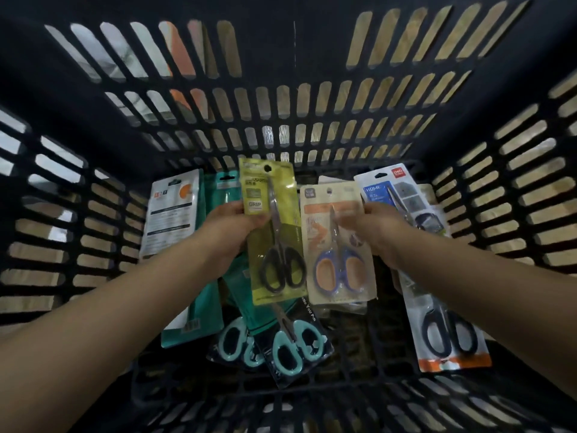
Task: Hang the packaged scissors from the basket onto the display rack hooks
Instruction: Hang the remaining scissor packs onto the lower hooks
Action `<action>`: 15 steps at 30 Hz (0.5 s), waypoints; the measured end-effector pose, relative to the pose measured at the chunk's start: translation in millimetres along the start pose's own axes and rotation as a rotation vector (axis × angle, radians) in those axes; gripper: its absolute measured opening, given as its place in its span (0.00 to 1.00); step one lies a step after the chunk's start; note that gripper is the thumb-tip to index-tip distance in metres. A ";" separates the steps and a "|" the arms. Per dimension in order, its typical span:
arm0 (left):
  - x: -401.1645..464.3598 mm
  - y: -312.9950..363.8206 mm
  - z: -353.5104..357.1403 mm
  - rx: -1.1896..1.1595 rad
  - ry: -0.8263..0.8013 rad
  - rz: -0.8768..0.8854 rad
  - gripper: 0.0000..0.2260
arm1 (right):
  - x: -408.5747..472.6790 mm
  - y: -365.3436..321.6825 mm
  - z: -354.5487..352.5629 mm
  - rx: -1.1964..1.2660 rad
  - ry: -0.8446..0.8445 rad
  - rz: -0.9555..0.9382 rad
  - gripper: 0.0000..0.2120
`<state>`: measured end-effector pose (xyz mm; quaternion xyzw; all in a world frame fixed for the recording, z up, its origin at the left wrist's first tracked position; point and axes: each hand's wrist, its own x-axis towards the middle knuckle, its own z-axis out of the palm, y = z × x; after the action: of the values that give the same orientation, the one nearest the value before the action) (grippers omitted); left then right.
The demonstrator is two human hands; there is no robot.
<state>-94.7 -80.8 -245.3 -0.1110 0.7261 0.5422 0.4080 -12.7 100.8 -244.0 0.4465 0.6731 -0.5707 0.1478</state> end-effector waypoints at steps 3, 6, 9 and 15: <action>2.3 -2.9 10.2 -0.040 0.088 -0.036 0.08 | 8.7 8.2 -0.1 -0.007 0.002 0.023 0.04; 4.7 1.5 19.0 -0.069 0.148 -0.087 0.10 | 16.8 6.7 0.3 0.003 0.024 0.054 0.07; -4.9 11.5 26.9 0.001 0.189 -0.115 0.10 | 8.9 3.1 -1.6 -0.013 0.021 0.076 0.12; -71.7 50.5 20.2 0.078 0.209 -0.179 0.05 | -67.6 -30.1 -29.3 -0.034 0.004 0.151 0.05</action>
<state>-69.6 -63.6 -160.6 -0.2155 0.7722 0.4605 0.3810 10.8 99.5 -168.0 0.4945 0.6474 -0.5455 0.1968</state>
